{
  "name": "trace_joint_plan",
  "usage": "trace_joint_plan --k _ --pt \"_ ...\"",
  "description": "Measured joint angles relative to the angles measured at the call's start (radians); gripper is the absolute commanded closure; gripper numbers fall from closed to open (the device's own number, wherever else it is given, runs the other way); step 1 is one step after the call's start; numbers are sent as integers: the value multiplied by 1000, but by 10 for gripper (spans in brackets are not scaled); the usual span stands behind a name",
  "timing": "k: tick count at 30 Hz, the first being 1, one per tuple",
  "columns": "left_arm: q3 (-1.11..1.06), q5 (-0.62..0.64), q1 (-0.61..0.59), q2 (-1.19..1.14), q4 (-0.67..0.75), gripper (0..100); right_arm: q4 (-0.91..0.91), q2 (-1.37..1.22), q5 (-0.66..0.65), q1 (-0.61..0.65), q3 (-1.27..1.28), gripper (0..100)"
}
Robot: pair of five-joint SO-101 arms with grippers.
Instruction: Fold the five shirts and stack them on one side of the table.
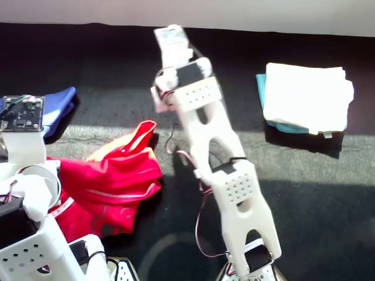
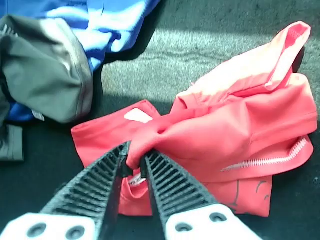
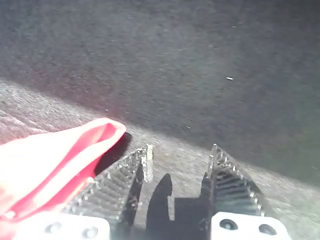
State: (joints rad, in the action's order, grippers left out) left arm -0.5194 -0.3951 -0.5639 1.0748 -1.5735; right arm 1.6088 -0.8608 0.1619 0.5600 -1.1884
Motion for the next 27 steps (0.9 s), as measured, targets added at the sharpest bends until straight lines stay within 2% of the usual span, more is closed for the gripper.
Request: trace_joint_plan --k 6,11,18,27 --pt "0 0 -12 0 -104 991 -235 -69 265 92 0 808" --pt "0 0 -20 0 -107 991 -287 -132 308 173 8 808" --pt "0 0 -20 0 -107 991 -126 -183 311 187 9 808" --pt "0 0 -20 0 -69 991 100 -183 311 81 9 808"
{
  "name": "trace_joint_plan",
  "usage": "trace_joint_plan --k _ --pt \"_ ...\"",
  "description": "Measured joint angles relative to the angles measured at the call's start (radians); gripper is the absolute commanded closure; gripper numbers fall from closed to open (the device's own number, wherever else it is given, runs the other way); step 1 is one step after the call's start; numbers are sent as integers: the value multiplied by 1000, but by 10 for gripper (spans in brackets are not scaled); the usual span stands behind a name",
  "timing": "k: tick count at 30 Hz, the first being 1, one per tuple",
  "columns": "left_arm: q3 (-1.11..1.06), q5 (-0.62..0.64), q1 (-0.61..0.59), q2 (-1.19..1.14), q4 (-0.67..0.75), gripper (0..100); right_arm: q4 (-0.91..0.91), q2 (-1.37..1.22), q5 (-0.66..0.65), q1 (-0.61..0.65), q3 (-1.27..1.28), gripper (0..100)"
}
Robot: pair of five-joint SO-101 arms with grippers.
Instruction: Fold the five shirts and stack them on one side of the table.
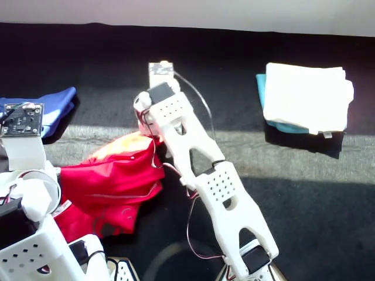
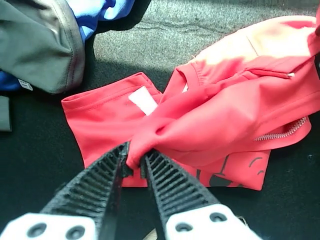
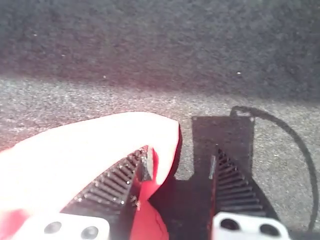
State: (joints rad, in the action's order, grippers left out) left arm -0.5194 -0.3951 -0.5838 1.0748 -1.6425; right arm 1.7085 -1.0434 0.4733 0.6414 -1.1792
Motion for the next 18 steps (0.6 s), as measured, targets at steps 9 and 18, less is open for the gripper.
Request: trace_joint_plan --k 9,18 --pt "-21 0 0 0 17 991 -43 0 0 -21 -51 808" --pt "-78 0 0 2 66 991 -89 -20 0 3 -164 808"
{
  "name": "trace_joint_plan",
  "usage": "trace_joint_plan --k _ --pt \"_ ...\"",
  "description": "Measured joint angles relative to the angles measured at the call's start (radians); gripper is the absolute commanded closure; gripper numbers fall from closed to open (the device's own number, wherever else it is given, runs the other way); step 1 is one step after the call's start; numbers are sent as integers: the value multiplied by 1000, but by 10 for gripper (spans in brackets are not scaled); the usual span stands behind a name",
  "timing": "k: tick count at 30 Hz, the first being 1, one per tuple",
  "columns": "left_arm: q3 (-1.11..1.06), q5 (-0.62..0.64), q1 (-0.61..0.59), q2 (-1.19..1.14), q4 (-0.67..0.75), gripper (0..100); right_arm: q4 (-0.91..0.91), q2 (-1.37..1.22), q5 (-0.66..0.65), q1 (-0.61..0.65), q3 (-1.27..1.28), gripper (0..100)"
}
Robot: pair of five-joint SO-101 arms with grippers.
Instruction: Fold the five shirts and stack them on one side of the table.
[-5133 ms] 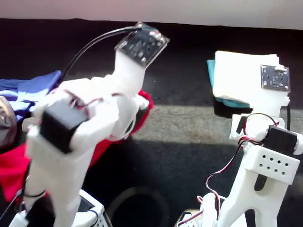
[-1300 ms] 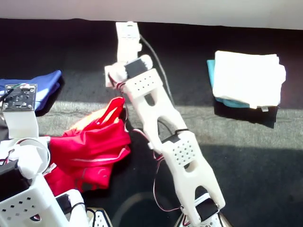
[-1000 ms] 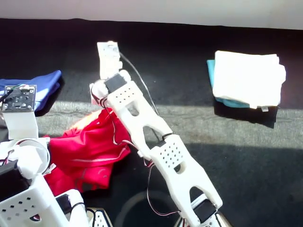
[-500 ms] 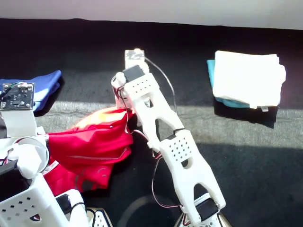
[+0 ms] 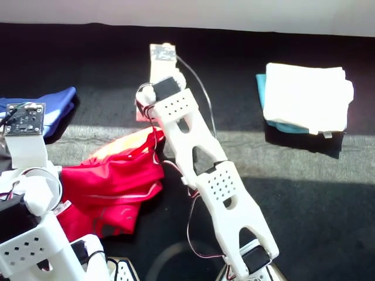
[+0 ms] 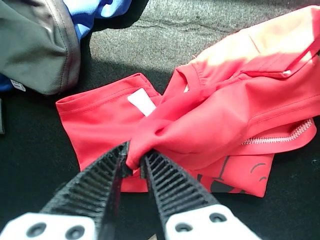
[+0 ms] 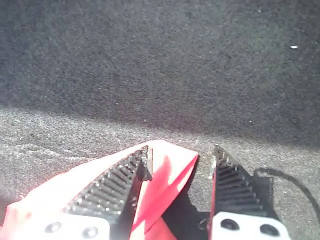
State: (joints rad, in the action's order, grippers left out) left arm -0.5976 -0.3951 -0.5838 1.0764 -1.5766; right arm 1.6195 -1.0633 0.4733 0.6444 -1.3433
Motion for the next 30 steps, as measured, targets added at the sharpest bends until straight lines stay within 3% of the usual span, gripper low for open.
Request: trace_joint_plan --k 13,19,21,23,30 --pt "0 0 0 0 14 991 -46 -121 0 46 8 808" --pt "0 0 0 0 14 991 32 -121 0 46 8 810" --pt "-3 0 0 0 23 991 55 -121 0 46 8 871" --pt "-3 0 0 0 28 991 83 -121 0 46 8 992" --pt "-6 0 0 0 29 991 110 -127 -130 34 -12 991"
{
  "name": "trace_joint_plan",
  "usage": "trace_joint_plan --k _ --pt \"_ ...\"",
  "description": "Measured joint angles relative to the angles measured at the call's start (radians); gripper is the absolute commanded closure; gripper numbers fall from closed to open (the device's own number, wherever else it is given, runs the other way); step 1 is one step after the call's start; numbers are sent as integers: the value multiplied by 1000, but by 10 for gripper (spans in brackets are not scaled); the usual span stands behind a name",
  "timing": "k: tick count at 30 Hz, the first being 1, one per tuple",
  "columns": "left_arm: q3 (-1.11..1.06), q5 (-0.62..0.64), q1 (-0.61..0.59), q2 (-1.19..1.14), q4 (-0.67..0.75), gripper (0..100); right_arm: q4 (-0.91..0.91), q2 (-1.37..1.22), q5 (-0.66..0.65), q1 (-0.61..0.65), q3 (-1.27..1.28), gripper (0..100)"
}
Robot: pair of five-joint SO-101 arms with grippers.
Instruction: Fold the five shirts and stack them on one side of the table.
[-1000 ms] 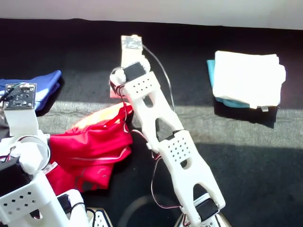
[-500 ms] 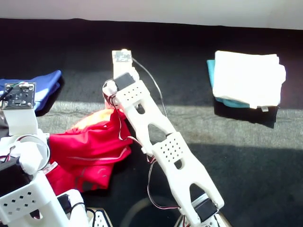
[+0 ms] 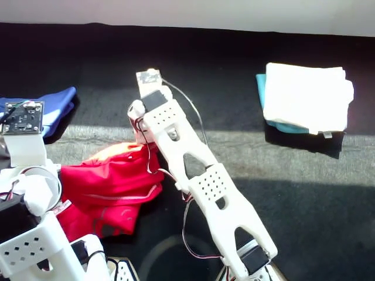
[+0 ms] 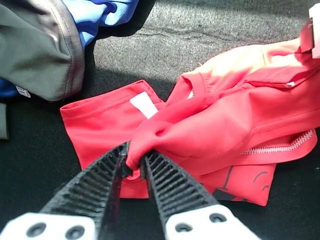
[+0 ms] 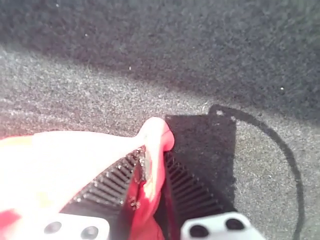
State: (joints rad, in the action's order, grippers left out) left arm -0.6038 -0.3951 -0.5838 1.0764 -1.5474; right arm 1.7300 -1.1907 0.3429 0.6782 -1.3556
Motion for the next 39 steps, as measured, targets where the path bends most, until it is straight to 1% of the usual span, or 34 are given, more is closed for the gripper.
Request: trace_joint_plan --k 3,7,10,13,16,19,20,23,27,30,32,34,39 --pt "0 0 0 -2 0 991 18 0 -44 -57 -89 992" --pt "-28 5 14 -2 44 991 21 6 -133 -184 -239 992" --pt "-31 6 75 -2 89 991 23 68 -215 -287 -273 992" --pt "-28 6 153 -8 133 991 23 149 -265 -394 -287 992" --pt "35 11 227 -74 146 991 23 244 -319 -476 -287 992" --pt "187 60 275 -192 141 991 23 345 -362 -529 -287 992" --pt "258 71 290 -238 120 991 23 379 -373 -542 -287 992" --pt "525 83 356 -391 18 991 23 491 -405 -571 -287 992" --pt "945 83 423 -612 -158 991 23 634 -463 -589 -287 992" --pt "1209 83 428 -721 -207 991 23 721 -505 -591 -288 992" --pt "1309 83 428 -732 -215 991 23 773 -528 -591 -288 992" --pt "1358 83 428 -729 -218 991 14 819 -537 -592 -288 992" --pt "1366 83 428 -675 -218 991 -41 910 -531 -611 -296 992"
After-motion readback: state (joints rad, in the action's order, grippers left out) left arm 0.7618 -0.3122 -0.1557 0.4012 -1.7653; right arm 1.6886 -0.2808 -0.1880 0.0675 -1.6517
